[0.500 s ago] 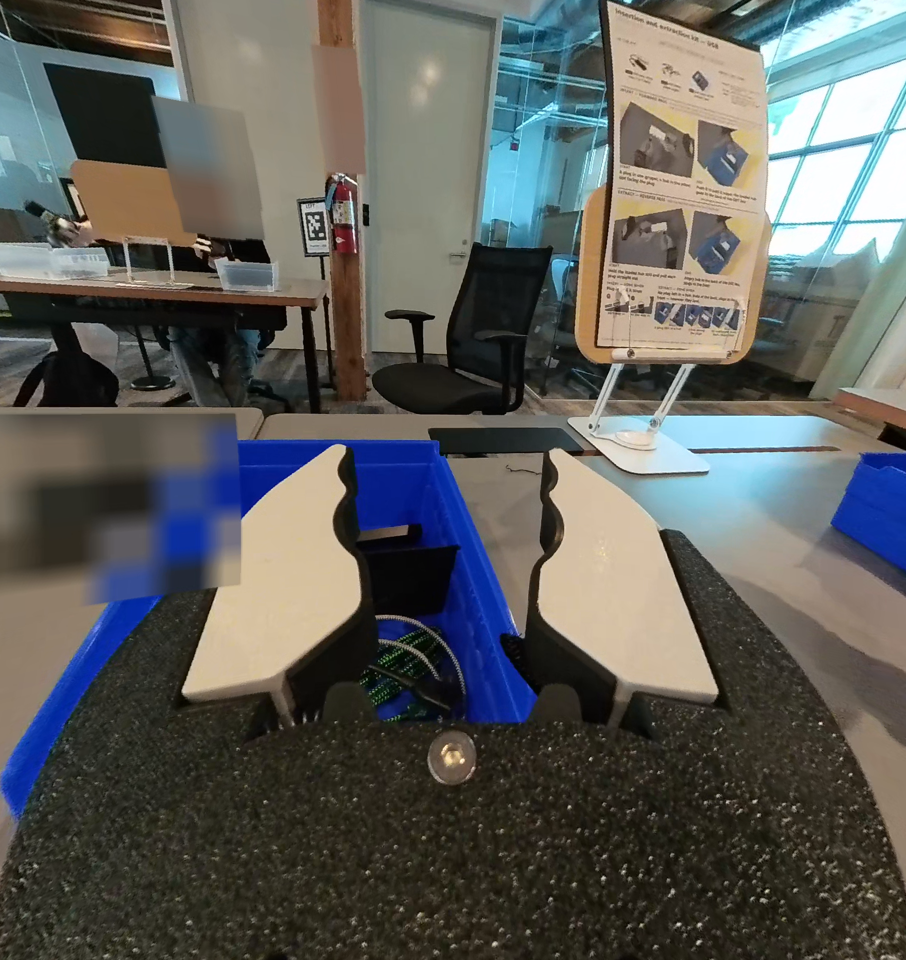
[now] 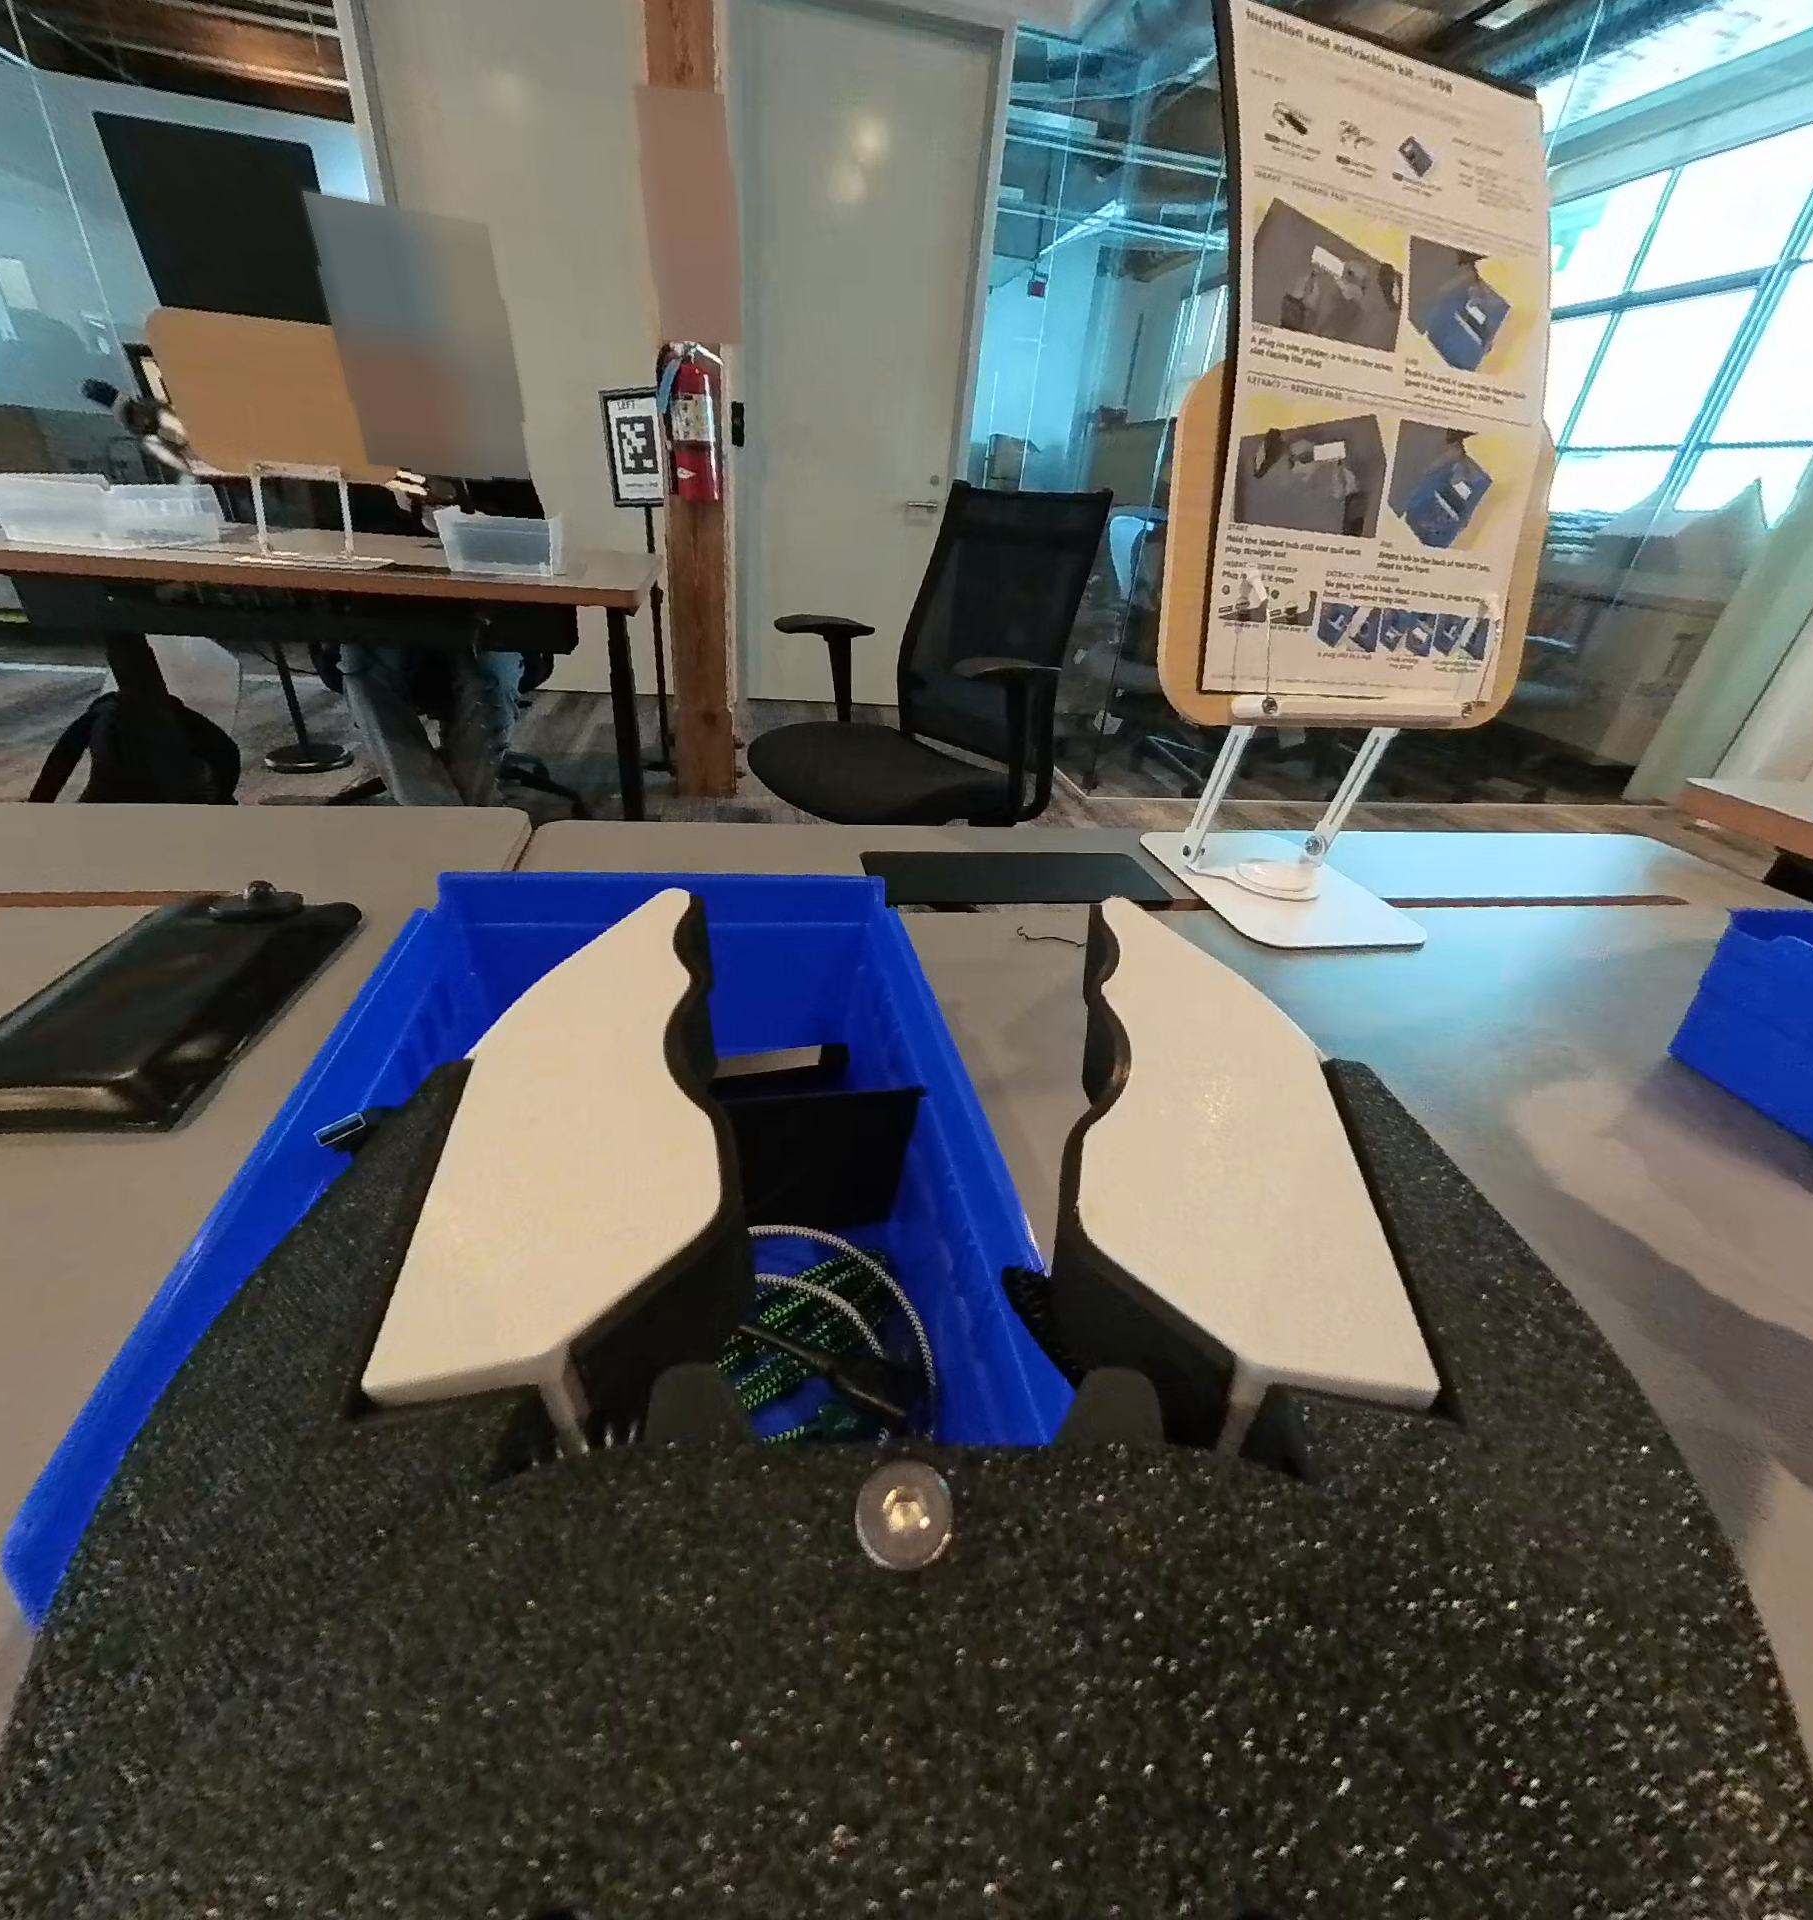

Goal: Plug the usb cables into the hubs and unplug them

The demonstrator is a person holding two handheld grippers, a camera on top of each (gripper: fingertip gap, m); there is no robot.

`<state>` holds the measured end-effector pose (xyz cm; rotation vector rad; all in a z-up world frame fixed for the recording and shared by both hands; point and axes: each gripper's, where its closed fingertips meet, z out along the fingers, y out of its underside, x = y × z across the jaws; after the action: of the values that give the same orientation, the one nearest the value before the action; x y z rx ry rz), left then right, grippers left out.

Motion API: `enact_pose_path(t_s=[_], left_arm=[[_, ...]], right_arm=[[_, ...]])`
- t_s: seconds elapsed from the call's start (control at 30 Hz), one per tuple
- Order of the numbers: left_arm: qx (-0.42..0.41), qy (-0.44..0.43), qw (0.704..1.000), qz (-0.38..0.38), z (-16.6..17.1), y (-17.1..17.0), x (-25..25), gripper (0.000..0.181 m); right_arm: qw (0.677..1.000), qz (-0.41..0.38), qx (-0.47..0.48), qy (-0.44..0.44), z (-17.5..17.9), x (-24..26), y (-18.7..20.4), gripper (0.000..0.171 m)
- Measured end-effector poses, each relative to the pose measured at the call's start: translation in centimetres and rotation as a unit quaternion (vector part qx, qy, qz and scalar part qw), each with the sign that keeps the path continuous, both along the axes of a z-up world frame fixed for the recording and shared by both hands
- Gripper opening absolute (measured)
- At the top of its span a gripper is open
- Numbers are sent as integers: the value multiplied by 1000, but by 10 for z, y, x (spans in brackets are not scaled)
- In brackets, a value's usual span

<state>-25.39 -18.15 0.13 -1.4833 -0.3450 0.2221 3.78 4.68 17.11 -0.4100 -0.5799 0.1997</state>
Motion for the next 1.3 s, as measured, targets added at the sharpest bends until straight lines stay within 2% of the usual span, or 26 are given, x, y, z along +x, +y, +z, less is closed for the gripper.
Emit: enact_pose_path(t_s=[1.3], left_arm=[[1, -4, 1000, -5, 0, 2, 2, 71]], right_arm=[[1000, -1, 0, 19, 3, 16, 2, 7]])
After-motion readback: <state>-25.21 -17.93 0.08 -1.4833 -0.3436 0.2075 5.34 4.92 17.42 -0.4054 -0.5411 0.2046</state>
